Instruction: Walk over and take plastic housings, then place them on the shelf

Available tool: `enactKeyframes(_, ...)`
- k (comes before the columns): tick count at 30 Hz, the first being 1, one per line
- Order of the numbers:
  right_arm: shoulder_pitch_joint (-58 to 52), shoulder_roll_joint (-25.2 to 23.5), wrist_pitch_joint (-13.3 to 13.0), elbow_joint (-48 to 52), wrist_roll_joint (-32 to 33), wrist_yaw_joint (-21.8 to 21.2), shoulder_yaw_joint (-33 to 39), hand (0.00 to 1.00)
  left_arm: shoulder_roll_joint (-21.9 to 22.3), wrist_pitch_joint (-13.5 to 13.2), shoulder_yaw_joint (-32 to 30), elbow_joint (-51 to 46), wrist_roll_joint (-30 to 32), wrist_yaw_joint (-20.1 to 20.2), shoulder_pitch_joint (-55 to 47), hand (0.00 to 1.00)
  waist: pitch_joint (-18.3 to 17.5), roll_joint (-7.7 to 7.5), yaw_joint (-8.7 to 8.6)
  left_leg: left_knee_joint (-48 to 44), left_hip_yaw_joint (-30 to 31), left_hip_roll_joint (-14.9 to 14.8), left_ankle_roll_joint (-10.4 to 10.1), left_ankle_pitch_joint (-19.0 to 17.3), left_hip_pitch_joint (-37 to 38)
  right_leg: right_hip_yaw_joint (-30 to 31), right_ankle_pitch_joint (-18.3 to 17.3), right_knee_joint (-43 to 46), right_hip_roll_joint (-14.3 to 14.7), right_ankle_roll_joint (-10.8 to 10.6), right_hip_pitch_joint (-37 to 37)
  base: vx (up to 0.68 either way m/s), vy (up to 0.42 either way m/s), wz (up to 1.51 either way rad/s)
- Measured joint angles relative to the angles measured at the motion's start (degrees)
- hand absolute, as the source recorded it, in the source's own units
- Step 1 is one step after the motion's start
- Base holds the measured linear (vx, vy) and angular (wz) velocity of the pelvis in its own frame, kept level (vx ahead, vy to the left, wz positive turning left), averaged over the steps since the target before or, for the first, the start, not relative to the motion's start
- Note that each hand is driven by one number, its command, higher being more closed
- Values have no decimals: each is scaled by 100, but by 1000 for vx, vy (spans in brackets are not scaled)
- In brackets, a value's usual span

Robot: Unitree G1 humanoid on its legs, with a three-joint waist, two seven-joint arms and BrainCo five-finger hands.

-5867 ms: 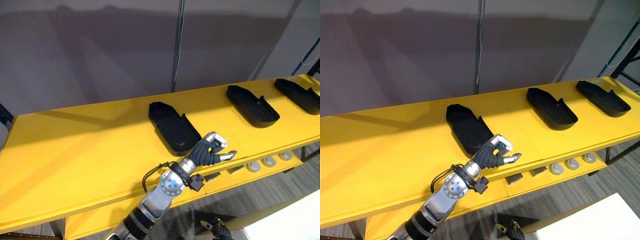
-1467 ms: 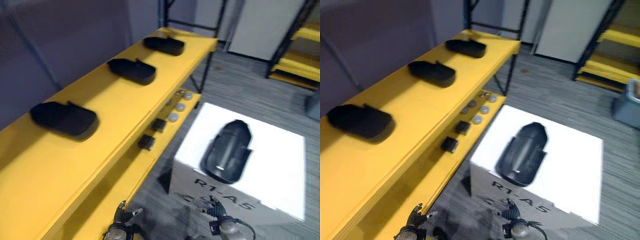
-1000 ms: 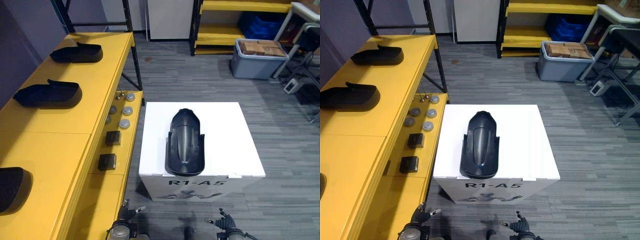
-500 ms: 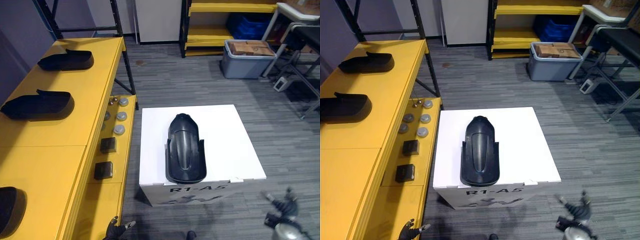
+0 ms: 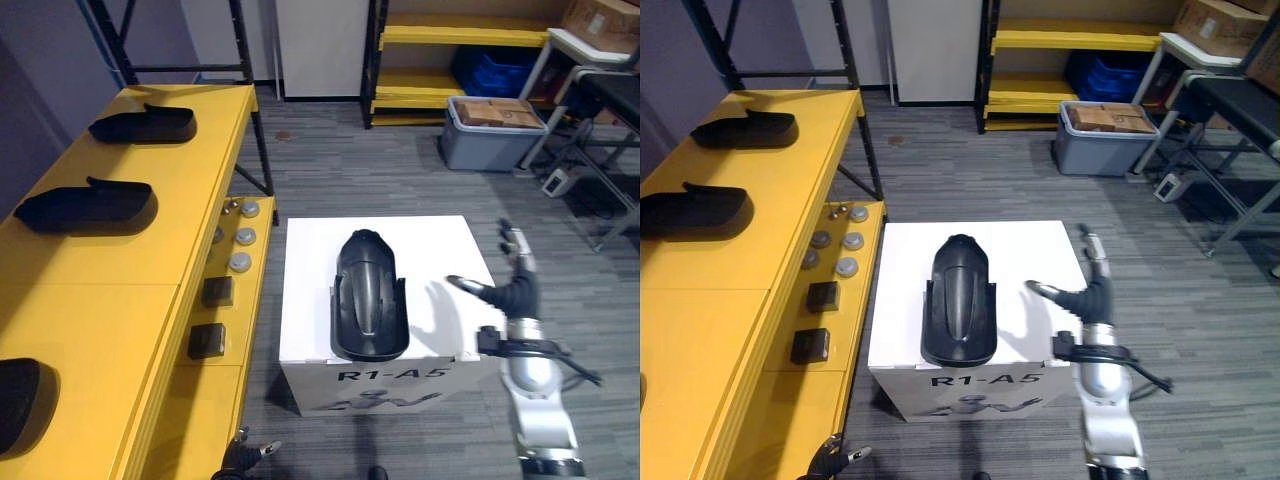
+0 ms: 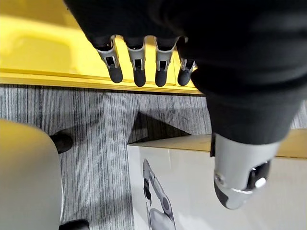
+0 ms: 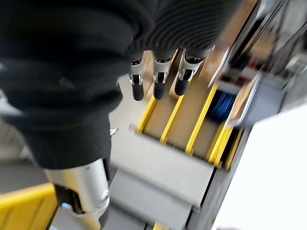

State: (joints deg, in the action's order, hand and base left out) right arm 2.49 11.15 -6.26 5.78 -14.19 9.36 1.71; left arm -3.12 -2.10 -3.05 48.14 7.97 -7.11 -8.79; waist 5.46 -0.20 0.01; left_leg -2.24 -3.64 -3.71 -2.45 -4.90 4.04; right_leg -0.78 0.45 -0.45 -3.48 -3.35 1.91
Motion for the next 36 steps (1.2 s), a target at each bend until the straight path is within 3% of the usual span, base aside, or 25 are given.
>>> enactKeyframes(2,93,-335,106,-474,-381,27,-86,0,28,0,5,-23,2,-11,25,0,-19,16,123,0,111,-3,-12,19,-60,-126,4,-59,0,4,27,25,-15,27)
enactKeyframes(11,216,-1093,1041,-2093,-1669,704,97,0,85,15,17,-30,9,-215,25,0,-11,44,172,5,325,4,-53,107,-83,-341,21,-201,0,26,229,19,-7,14)
enactKeyframes(17,307,-1219,1263,-2384,-1790,1212,282,0,98,26,55,-29,7,-347,26,0,-7,55,182,165,380,-10,-64,226,-83,-399,163,-340,24,58,238,-51,4,4)
enactKeyframes(18,369,-1210,1272,-2524,-1790,1249,276,100,96,36,100,-27,6,-397,28,0,-8,55,179,211,382,-13,-68,260,-76,-407,210,-387,29,74,245,-85,10,-1)
enactKeyframes(36,582,-969,1171,-2672,-1407,860,459,100,110,87,184,39,12,-382,69,0,2,40,157,406,360,-183,-162,302,134,-438,243,-446,196,97,371,7,-3,-1)
